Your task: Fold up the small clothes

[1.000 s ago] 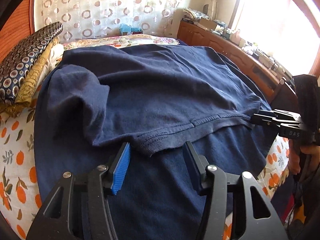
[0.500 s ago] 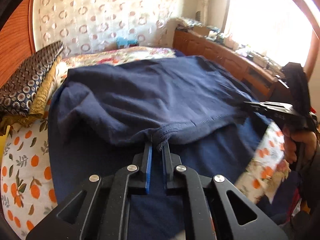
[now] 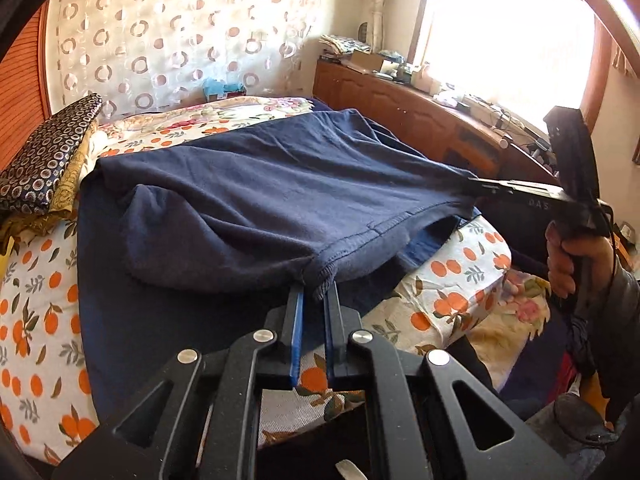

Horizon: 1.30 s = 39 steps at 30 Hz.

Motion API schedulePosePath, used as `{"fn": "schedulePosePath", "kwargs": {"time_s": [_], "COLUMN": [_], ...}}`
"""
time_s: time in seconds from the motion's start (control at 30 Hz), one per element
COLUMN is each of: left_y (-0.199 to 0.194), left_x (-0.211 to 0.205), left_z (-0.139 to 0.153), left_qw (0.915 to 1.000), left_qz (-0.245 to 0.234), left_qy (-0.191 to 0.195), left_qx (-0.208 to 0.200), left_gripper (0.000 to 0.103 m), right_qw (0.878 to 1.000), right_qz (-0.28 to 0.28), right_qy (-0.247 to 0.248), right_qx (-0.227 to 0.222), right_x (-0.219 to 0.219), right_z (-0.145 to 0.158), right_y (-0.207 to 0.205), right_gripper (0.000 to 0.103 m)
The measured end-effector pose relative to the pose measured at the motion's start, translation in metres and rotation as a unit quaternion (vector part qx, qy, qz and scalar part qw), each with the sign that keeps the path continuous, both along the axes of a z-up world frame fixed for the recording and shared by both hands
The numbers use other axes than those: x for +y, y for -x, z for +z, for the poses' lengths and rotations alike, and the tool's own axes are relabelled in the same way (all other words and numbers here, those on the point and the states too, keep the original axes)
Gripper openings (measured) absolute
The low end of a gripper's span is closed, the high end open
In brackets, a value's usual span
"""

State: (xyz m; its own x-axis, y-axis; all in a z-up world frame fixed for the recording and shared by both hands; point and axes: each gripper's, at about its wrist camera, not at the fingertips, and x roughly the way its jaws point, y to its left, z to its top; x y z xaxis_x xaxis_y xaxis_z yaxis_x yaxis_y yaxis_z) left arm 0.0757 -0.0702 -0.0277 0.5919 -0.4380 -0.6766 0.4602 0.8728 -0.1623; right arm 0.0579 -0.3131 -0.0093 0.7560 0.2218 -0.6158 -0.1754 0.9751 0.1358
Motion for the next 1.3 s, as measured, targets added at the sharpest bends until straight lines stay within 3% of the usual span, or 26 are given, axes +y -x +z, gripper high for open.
{"fn": "schedulePosePath", "kwargs": {"time_s": [0.07, 0.23, 0.3, 0.4, 0.43, 0.5, 0.57, 0.63, 0.77, 0.9, 1.0, 1.17, 1.3], "left_y": [-0.002, -0.001, -0.003, -0.014, -0.020, -0.037, -0.052, -0.074, -0.109, -0.120, -0.119, -0.084, -0.064], "left_x": [0.002, 0.017, 0.029, 0.046, 0.051, 0.062, 0.070, 0.079, 0.093, 0.090, 0.086, 0.100, 0.112], "left_z": [-0.003, 0.000, 0.005, 0.008, 0.007, 0.004, 0.000, -0.010, -0.031, -0.042, -0.046, -0.029, -0.026], "left_qw": [0.9999, 0.9995, 0.9991, 0.9978, 0.9971, 0.9948, 0.9936, 0.9917, 0.9881, 0.9888, 0.9891, 0.9890, 0.9864], "left_qz": [0.003, 0.025, 0.040, 0.066, 0.075, 0.101, 0.112, 0.128, 0.142, 0.124, 0.122, 0.140, 0.152], "left_qy": [0.007, 0.014, 0.014, 0.006, 0.004, -0.006, -0.008, -0.009, 0.018, 0.040, 0.039, 0.029, 0.041], "left_qx": [0.008, 0.009, -0.001, -0.012, -0.013, -0.015, -0.012, 0.003, 0.057, 0.073, 0.072, 0.041, 0.047], "left_gripper": [0.010, 0.042, 0.049, 0.049, 0.049, 0.049, 0.049, 0.049, 0.049, 0.049, 0.008, 0.005, 0.005], "right_qw": [1.000, 1.000, 0.999, 0.999, 0.999, 0.999, 0.999, 0.999, 0.999, 0.999, 1.000, 1.000, 0.999], "right_qz": [-0.004, -0.007, -0.006, -0.009, -0.012, -0.023, -0.033, -0.036, -0.038, -0.028, -0.020, 0.009, 0.040], "right_qy": [0.004, 0.019, 0.021, 0.023, 0.024, 0.028, 0.030, 0.022, 0.022, 0.018, 0.015, 0.017, 0.019], "right_qx": [0.008, 0.023, 0.024, 0.024, 0.025, 0.021, 0.016, 0.012, 0.010, 0.008, 0.006, -0.012, -0.020], "right_x": [0.001, 0.004, 0.004, 0.001, -0.001, -0.006, -0.010, -0.015, -0.014, -0.009, -0.005, 0.017, 0.040], "right_z": [-0.004, -0.012, -0.012, -0.013, -0.013, -0.013, -0.013, -0.012, -0.011, -0.012, -0.011, 0.000, 0.002], "right_y": [-0.003, -0.014, -0.015, -0.014, -0.013, -0.011, -0.008, -0.006, -0.005, -0.006, -0.010, -0.015, -0.022], "right_gripper": [0.002, 0.002, 0.002, 0.003, 0.008, 0.019, 0.042, 0.048, 0.051, 0.051, 0.051, 0.051, 0.051]}}
